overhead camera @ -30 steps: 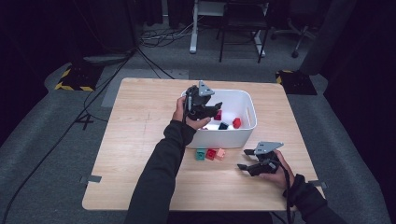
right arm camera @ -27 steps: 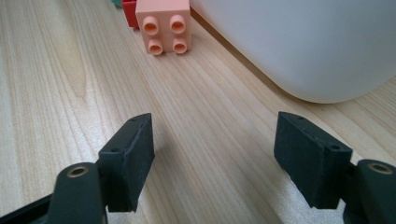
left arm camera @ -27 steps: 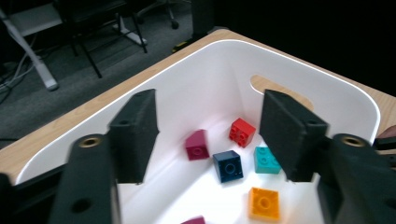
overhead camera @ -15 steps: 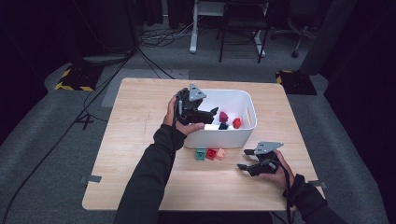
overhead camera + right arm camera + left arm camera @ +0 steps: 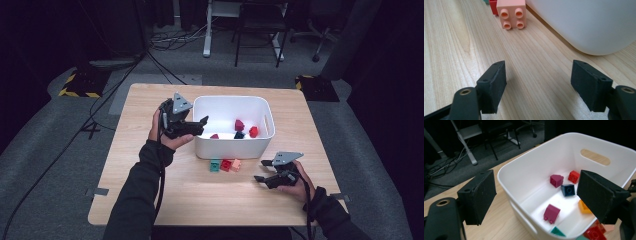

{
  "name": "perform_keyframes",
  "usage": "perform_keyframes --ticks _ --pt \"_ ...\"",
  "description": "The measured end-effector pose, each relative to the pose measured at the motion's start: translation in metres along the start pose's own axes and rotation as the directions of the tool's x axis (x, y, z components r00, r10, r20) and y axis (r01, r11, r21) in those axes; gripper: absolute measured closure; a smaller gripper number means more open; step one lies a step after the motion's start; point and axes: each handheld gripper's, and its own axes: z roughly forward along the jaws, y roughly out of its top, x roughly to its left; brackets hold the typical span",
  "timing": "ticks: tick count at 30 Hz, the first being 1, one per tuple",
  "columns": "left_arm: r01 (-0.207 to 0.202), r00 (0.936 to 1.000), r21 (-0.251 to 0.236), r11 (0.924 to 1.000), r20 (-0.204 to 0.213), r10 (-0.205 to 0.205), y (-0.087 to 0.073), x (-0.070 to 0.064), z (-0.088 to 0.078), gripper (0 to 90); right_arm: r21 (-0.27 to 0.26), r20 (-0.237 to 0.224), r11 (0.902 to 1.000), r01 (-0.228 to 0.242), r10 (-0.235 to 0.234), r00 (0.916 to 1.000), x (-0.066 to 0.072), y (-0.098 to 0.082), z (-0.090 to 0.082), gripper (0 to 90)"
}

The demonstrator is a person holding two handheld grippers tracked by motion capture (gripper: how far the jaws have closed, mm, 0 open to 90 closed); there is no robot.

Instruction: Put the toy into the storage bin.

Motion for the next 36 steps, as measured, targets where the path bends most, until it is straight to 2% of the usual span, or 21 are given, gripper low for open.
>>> perform_keyframes --ticks 3,6,11,18,20,23,24,25,26,29,30,34,36 --pt "0.012 0.9999 0.008 0.9999 -0.011 -0.012 -0.011 0.007 -0.008 16.1 0.003 0.002 1.0 -0.005 0.005 1.0 0.0 0.0 0.0 28.7" --pt "0.02 0.9997 0.015 0.9997 -0.015 -0.02 -0.02 0.009 -0.011 16.1 -0.001 0.0 1.0 0.001 -0.001 1.0 0.0 0.0 0.0 28.7" --pt "0.001 0.9995 0.044 0.999 -0.03 0.0 -0.036 0.006 -0.014 16.1 0.002 0.002 1.0 -0.004 0.004 1.0 0.0 0.0 0.0 28.8" --pt "0.031 0.9995 0.091 0.9954 -0.012 -0.03 -0.071 -0.003 -0.009 16.4 0.001 0.002 1.0 -0.003 0.003 1.0 0.0 0.0 0.0 28.7" --pt "0.045 0.9988 0.113 0.9926 0.015 -0.047 -0.085 -0.007 -0.002 16.6 0.004 0.001 1.0 -0.007 0.007 1.0 0.0 0.0 0.0 28.7" --pt "0.037 0.9985 0.16 0.9865 0.033 -0.043 -0.101 -0.017 0.008 17.1 0.004 0.002 1.0 -0.008 0.008 1.0 0.0 0.0 0.0 28.7" --pt "0.032 0.9975 0.181 0.983 0.056 -0.043 -0.106 -0.021 0.012 17.4 0.004 0.002 1.0 -0.007 0.007 1.0 0.0 0.0 0.0 28.7" --pt "0.022 0.9962 0.214 0.9766 0.078 -0.039 -0.112 -0.027 0.019 18.0 0.004 0.002 1.0 -0.008 0.008 1.0 0.0 0.0 0.0 28.7" --pt "0.022 0.9957 0.236 0.9714 0.082 -0.042 -0.116 -0.032 0.024 19.0 0.004 0.001 1.0 -0.008 0.008 1.0 0.0 0.0 0.0 28.7" --pt "0.005 0.9913 0.269 0.9632 0.125 -0.04 -0.124 -0.048 0.037 21.6 0.005 0.001 1.0 -0.009 0.009 1.0 0.0 0.0 0.0 28.7" --pt "-0.012 0.9884 0.287 0.9578 0.148 -0.032 -0.125 -0.055 0.044 22.0 0.002 0.001 1.0 -0.003 0.003 1.0 0.0 0.0 0.0 28.7" --pt "-0.03 0.9863 0.311 0.9499 0.163 -0.022 -0.128 -0.071 0.056 25.6 0.004 0.003 1.0 -0.008 0.008 1.0 0.001 0.0 0.0 28.7" --pt "-0.035 0.987 0.336 0.9412 0.159 -0.02 -0.128 -0.078 0.061 26.8 0.004 0.001 1.0 -0.008 0.008 1.0 0.0 0.0 0.0 28.7"
